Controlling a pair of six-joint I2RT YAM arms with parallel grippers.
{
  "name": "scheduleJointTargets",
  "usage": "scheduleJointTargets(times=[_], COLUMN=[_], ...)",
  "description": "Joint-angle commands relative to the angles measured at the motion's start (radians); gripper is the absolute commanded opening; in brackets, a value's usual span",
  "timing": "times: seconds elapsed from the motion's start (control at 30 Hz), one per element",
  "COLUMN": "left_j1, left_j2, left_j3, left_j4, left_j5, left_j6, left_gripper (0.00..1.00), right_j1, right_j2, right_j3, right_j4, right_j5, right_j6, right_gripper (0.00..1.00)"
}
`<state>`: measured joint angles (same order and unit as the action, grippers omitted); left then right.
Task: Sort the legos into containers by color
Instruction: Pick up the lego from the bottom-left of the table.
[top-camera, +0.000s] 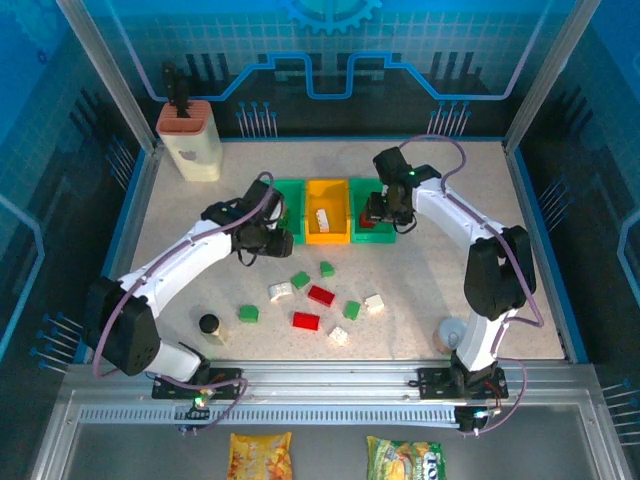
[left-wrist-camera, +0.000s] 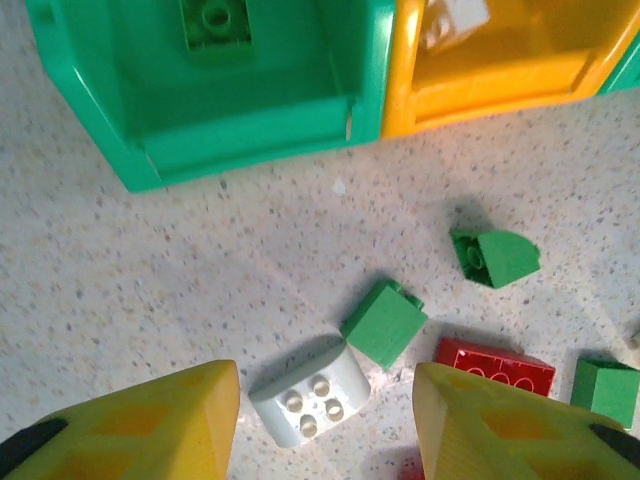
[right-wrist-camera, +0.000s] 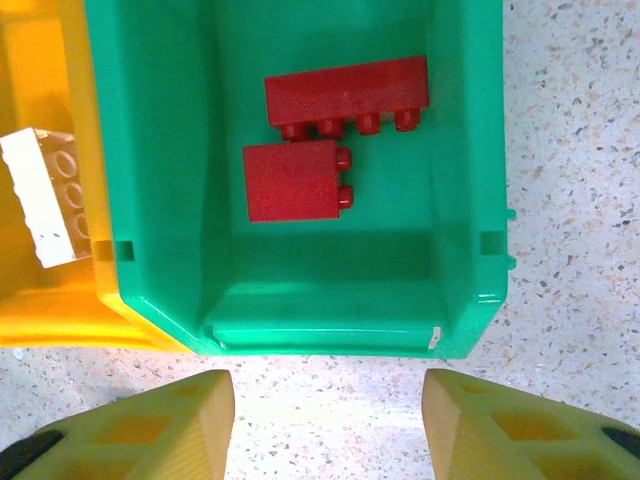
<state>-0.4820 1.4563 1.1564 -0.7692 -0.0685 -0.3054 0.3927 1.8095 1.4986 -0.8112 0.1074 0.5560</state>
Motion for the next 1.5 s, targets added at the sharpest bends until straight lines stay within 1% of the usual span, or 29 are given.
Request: scheduleJointTargets(times=[0.0, 0.2, 0.4, 0.53, 0.7, 0.9, 1.07, 1.2, 1.47], left_j1=[-0.028, -0.040, -0.040, -0.041, -0.040, -0.041, -0.040, -0.040, -0.040], left_j2=[-0.004, -0.049, -0.109, -0.131, -0.143, -0.138, -0.095, -0.066, -0.034], left_j3=[-0.054, -0.166, -0.256, -0.309, -0.380, -0.431, -0.445, -0.451, -0.458], left_j4=[-0.056, -0.121, -0.156, -0.167, -0.128, -0.089, -0.045, -0.020, 0.003], left_j5=[-0.056, -0.138, -0.147, -0.135, -0.065, -0.045, 0.001, 0.017, 0.011], left_j6=[-0.109, -0.275, -0.371, -0.411, -0.450, -0.459, -0.437, -0.423, -0.411], left_gripper=[0.50, 0.52, 0.54, 0.57, 0.62, 0.66, 0.67, 0.65, 0.61], right_j1=[0.006, 0.006, 0.005, 0.006, 0.005, 0.008, 0.009, 0.014, 0.023], right_j2=[-0.041, -0.052, -0.043, -0.042, -0.049, -0.055, -0.055, -0.050, -0.041], right_j3=[-0.030, -0.073, -0.090, -0.095, -0.111, -0.133, -0.140, -0.141, -0.144], right_j4=[0.022, 0.044, 0.053, 0.052, 0.056, 0.060, 0.063, 0.062, 0.062], right_j5=[-0.020, -0.031, -0.040, -0.039, -0.043, -0.046, -0.046, -0.046, -0.044], right_j6=[-0.011, -0.015, -0.021, -0.028, -0.027, -0.027, -0.024, -0.024, -0.021], right_gripper=[0.53, 0.53, 0.53, 0.53, 0.53, 0.53, 0.53, 0.53, 0.53])
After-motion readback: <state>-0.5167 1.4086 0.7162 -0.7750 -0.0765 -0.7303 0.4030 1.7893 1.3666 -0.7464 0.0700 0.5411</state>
